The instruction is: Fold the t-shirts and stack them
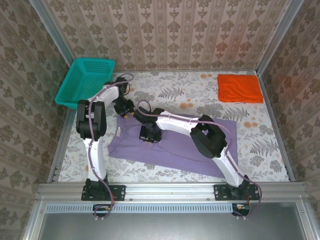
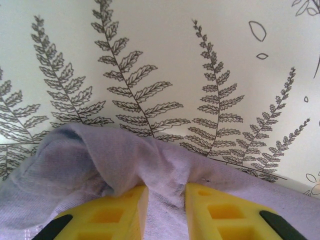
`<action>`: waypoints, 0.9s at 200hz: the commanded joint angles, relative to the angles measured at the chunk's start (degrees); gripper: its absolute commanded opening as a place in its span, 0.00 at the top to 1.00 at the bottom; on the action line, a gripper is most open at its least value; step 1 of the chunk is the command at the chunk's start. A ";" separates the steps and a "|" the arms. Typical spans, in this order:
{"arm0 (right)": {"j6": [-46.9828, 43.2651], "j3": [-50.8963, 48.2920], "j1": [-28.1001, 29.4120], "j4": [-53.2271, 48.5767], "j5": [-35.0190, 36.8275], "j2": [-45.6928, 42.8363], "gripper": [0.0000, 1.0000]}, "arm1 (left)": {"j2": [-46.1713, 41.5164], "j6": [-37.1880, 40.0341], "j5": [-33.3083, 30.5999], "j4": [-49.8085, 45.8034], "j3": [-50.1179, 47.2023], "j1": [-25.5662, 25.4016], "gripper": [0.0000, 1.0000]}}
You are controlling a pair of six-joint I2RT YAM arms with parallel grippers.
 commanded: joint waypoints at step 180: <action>-4.97 -9.95 0.07 4.92 -3.88 -13.39 1.00 | 2.36 -0.29 -1.88 -0.48 0.14 1.33 0.74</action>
